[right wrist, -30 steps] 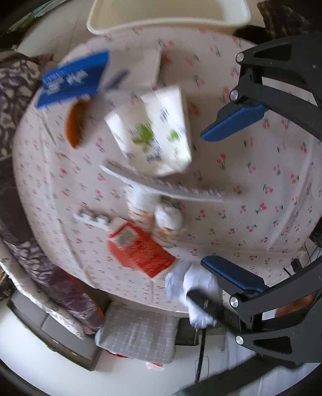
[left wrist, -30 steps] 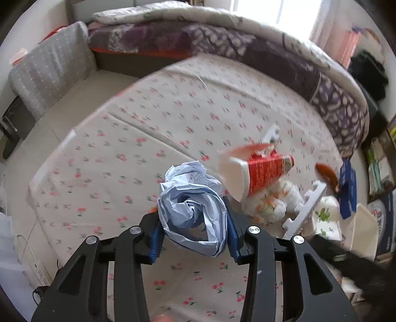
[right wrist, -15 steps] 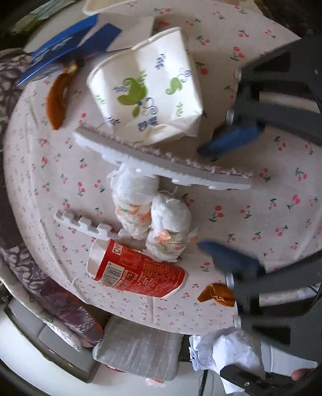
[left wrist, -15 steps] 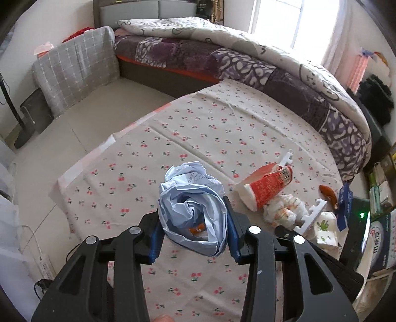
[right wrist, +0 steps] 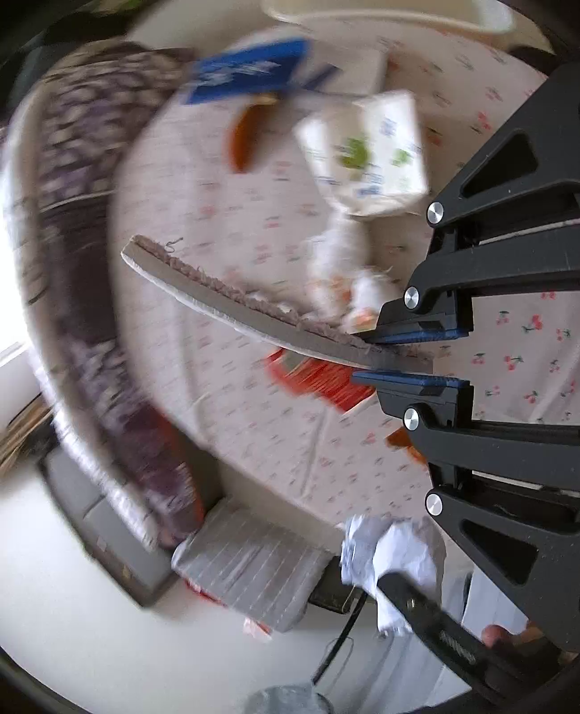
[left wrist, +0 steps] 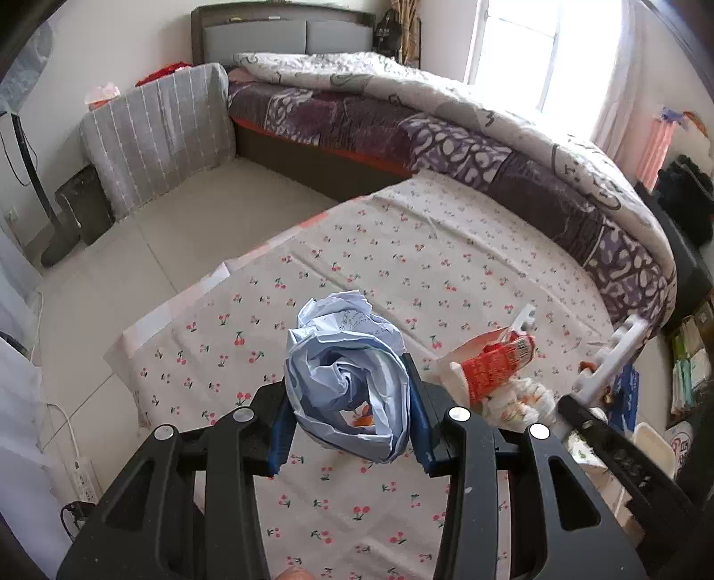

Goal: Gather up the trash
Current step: 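Grasp the white foam strip with the right gripper while left holds the blue bag, then carry the foam strip over the bin and open the right gripper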

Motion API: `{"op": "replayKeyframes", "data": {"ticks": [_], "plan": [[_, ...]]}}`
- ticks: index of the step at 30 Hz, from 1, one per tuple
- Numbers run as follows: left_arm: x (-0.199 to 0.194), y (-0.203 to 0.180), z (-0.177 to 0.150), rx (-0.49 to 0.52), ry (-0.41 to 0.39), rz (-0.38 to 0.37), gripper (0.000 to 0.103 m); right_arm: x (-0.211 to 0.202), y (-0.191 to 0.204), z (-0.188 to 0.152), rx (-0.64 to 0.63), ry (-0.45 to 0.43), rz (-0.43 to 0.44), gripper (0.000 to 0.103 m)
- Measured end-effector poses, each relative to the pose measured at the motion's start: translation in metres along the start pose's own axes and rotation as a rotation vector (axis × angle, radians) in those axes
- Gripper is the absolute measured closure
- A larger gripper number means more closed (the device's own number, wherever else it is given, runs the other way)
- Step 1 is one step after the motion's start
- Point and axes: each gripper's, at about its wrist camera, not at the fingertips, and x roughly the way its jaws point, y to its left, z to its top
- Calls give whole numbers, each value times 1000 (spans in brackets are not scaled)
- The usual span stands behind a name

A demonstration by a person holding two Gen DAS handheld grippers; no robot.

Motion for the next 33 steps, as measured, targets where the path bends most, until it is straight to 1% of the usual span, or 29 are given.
{"op": "replayKeyframes", "data": {"ticks": [3,8,12,15,22,33], "plan": [[-6,-6,1,5,-31,2,61,-20,9,4,-79,-86,-11,92],[-18,-17,3,5,-88,-3,61,-46,15,3,-174,-189,-57,92],[-24,-27,3,10,-116,-12,60,-60,11,5,-210,-238,-95,92],[-27,-38,1,25,-130,-14,60,-68,6,7,-231,-258,-128,92],[-33,-68,-7,77,-140,-48,60,-87,-4,2,-272,-288,-189,92],[-43,-120,-25,161,-166,-99,60,-105,-40,8,-235,-277,-267,92]]}}
